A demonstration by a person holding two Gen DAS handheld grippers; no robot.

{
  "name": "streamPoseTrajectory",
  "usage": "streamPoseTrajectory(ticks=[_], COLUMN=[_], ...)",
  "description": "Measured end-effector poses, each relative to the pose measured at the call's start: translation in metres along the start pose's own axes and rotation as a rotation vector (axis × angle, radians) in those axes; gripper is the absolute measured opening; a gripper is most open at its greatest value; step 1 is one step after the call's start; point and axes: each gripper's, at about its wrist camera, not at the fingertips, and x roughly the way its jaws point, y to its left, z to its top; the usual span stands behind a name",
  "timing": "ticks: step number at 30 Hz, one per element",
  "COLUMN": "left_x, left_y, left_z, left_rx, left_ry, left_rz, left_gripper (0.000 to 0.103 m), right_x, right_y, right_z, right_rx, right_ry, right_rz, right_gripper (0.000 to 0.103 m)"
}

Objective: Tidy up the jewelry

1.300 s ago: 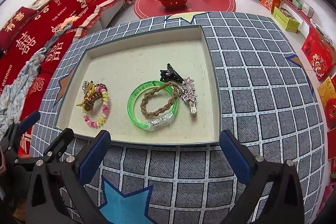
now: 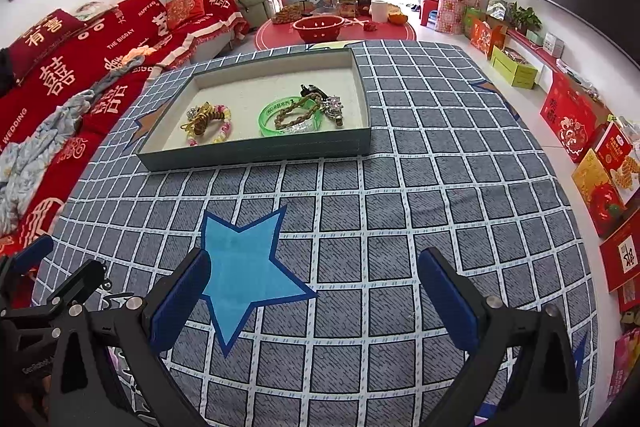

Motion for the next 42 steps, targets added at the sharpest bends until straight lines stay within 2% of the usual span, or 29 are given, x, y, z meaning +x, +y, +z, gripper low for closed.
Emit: streamPoseTrajectory(ticks=[4,10,21,32,42], left_x=[-0.005,-0.004,0.015,0.032,0.045], left_y=[0.001,0.005,0.007,0.005,0.001], left_z=[0.003,0.01,0.025,0.048,0.048], left_rx=[0.002,-0.009,-0.021,-0.009,-0.021], left_ry=[-0.025,-0.042,-0.049,-0.101,-0.091], left_rz=[0.01,0.003,0.01,0.032,0.032], left_gripper=[0.103,0.103,0.103,0.103,0.103], right_x=[-0.013,-0.018,-0.005,0.013,0.024], right_y=[0.003,0.008,0.011,0.014,0.013], right_z=[0.002,0.007,0.02,0.039,0.044], right_rx=[-0.013,-0.021,-0.014,-0.032,-0.035], right_ry=[-0.057,-0.093,-0.098,-0.129,-0.13], right_rz=[-0.019,-0.019,-0.025,-0.055,-0.058], right_gripper=[0.103,0.103,0.103,0.103,0.103])
